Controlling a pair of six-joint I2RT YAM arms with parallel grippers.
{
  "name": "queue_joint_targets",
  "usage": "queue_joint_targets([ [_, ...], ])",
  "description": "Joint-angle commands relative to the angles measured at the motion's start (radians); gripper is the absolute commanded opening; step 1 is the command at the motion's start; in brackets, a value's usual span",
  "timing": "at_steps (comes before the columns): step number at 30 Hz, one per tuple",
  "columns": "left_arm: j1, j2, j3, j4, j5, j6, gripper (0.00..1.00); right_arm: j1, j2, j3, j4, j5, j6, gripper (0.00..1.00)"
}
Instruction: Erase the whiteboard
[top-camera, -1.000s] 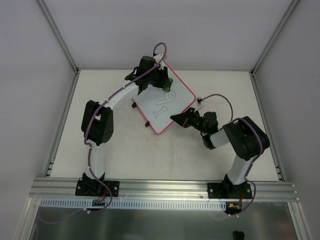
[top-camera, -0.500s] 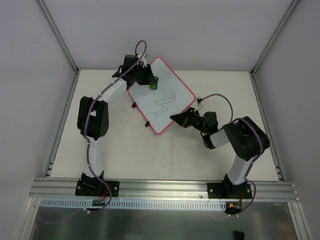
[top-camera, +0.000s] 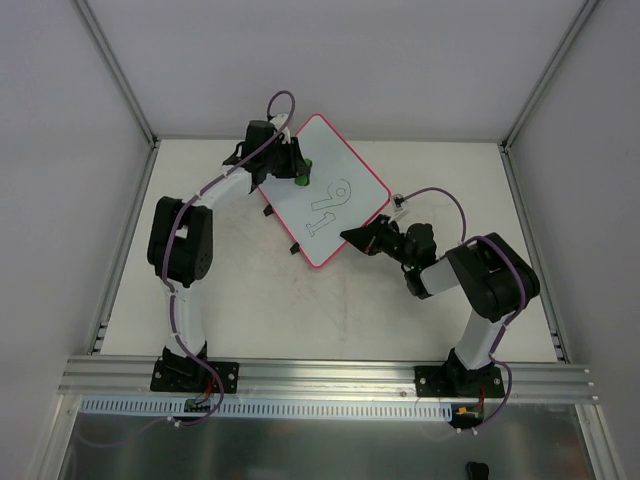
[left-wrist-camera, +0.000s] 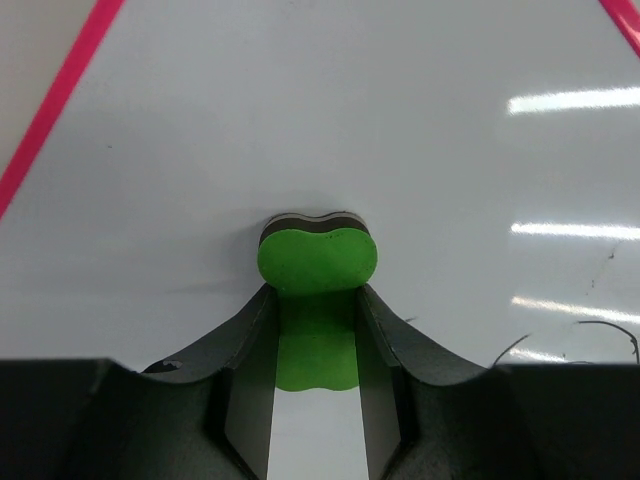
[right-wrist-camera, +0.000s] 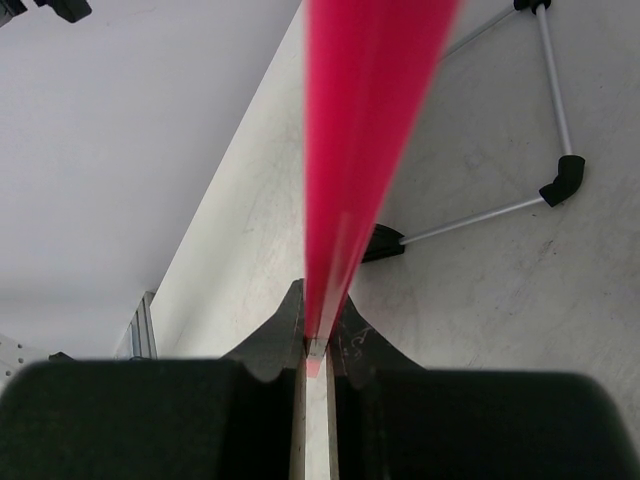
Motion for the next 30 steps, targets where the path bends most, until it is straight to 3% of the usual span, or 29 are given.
queue_joint_targets([
  [1,-0.113,-0.014,-0.062,-0.058,0.027,0.031,0.00,0.045,-0.029,-0.006,0.188,-0.204,-0.084,0.00],
  [13,-0.313,-0.055,-0.093,-0.058,-0.044,0.094,0.00,0.047,-0.024,-0.006,0.191,-0.216,-0.091,0.00],
  [22,-0.354,-0.051,-0.084,-0.060,0.015,0.171,0.00,0.045,-0.023,-0.001,0.189,-0.227,-0.099,0.00],
  [30,-0.370,-0.029,-0.048,-0.099,-0.016,0.194,0.00,0.047,-0.020,0.002,0.189,-0.257,-0.108,0.00],
])
